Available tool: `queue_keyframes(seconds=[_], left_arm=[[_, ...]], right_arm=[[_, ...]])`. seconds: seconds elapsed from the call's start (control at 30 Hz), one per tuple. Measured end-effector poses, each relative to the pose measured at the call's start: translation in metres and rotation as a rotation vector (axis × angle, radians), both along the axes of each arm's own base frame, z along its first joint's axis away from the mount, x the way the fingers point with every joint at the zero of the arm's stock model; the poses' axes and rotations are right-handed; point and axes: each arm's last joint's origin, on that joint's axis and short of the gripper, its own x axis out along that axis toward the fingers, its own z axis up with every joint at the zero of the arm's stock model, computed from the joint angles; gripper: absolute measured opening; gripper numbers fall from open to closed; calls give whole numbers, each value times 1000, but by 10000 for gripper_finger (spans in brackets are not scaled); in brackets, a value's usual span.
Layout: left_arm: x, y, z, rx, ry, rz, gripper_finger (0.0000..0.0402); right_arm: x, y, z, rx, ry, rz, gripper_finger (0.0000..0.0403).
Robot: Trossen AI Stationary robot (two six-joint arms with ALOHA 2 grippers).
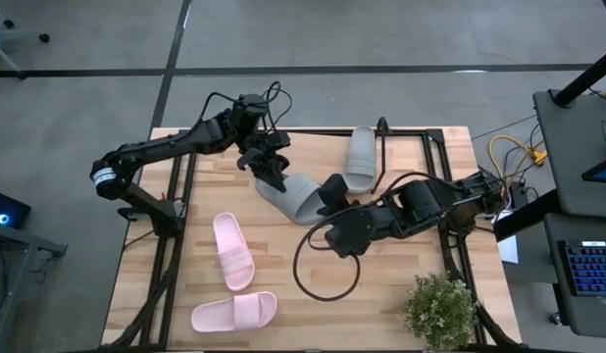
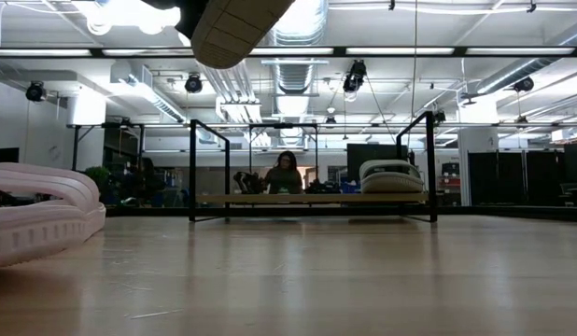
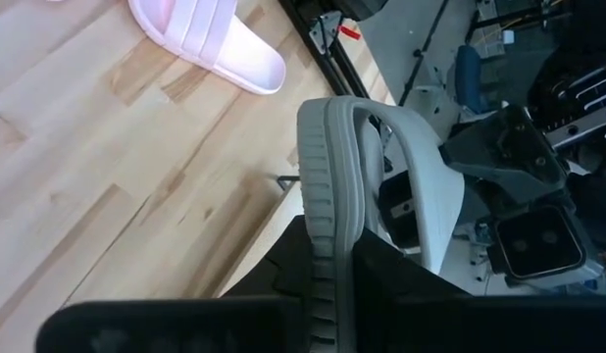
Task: Pick and place slides into the shelf
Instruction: Put the gray slipper on the shelf
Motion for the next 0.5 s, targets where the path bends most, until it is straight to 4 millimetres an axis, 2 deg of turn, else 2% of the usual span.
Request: queue_keyframes(seconds=[0.17,0.5], left_arm=[[0,1,0,6,0,21,29],[-1,7,0,24,8,93,118]], right_arm=[[0,0,0,-8,-6,-14,29],[0,-2,1,-14,-23,-51,28]])
